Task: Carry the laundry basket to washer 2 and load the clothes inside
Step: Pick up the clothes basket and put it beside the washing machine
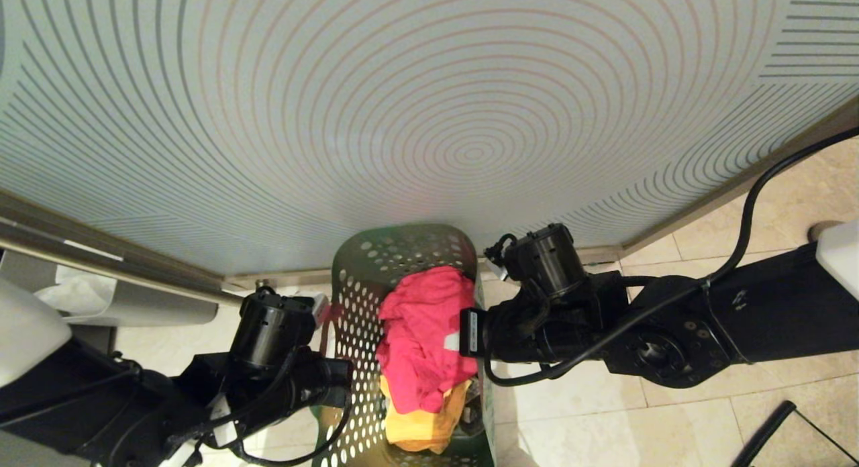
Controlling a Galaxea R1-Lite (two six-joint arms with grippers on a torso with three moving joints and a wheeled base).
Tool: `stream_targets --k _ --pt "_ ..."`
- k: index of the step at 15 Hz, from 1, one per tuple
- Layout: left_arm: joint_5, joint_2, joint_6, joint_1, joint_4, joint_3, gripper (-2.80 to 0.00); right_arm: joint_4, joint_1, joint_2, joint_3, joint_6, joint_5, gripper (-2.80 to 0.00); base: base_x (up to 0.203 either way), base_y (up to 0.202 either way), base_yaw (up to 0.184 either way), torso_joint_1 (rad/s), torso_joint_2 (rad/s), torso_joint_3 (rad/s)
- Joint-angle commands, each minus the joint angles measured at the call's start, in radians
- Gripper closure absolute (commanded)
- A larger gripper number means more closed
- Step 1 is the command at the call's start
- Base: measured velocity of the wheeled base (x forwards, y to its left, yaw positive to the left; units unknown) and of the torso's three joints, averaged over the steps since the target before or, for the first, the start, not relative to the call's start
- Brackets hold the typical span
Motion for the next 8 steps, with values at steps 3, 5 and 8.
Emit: stream_targets --k 3,5,8 --pt "0.0 -0.041 -0.001 -0.028 0.0 0.021 0.0 -0.002 0.005 -0.012 0.0 0.003 0.0 0.0 0.0 0.0 0.0 0.0 0.0 0.0" --pt "0.003 -0.045 -0.001 -0.033 0.0 0.022 0.0 -0.002 0.005 -0.012 0.001 0.003 0.0 0.0 0.0 0.0 0.0 0.004 0.0 0.063" --pt "0.003 -0.048 -0.002 -0.036 0.0 0.022 0.0 -0.001 0.006 -0.018 -0.003 0.0 0.0 0.0 0.0 0.0 0.0 0.004 0.0 0.17"
